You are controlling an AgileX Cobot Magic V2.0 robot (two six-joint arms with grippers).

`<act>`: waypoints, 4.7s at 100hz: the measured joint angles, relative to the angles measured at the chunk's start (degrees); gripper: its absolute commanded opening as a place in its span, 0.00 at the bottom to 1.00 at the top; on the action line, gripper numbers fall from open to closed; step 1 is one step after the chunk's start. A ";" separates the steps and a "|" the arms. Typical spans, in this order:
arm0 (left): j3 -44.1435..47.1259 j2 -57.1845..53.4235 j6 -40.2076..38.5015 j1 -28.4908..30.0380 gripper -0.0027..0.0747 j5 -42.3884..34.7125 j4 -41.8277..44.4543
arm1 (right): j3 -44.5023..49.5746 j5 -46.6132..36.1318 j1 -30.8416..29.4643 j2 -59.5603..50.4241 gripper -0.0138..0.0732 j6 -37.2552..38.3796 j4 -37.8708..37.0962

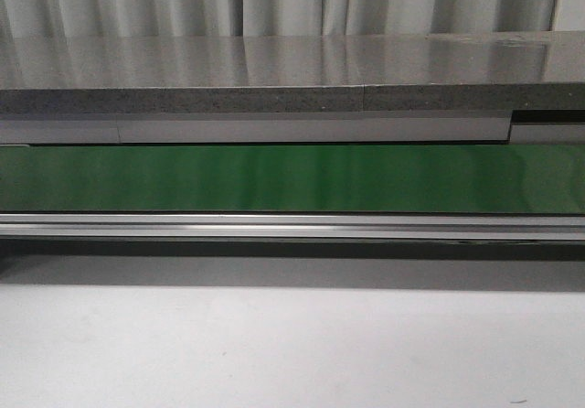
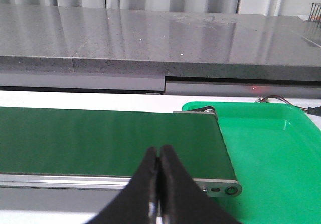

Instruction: Move button from right to left

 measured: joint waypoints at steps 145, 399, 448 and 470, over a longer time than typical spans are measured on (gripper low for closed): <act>44.68 -50.84 0.62 -15.97 0.01 -20.22 -1.83 | 0.00 0.00 0.00 0.00 0.08 0.00 0.00; 72.60 -84.74 -17.36 -12.70 0.01 -37.91 14.24 | 0.00 -0.12 0.00 0.00 0.08 0.00 0.00; 72.60 -84.74 -17.36 -12.70 0.01 -37.91 14.24 | 7.75 -14.29 0.00 0.00 0.08 1.52 0.00; 72.60 -84.74 -17.36 -12.70 0.01 -37.91 14.24 | 14.54 -19.41 0.00 -0.66 0.08 2.68 -1.06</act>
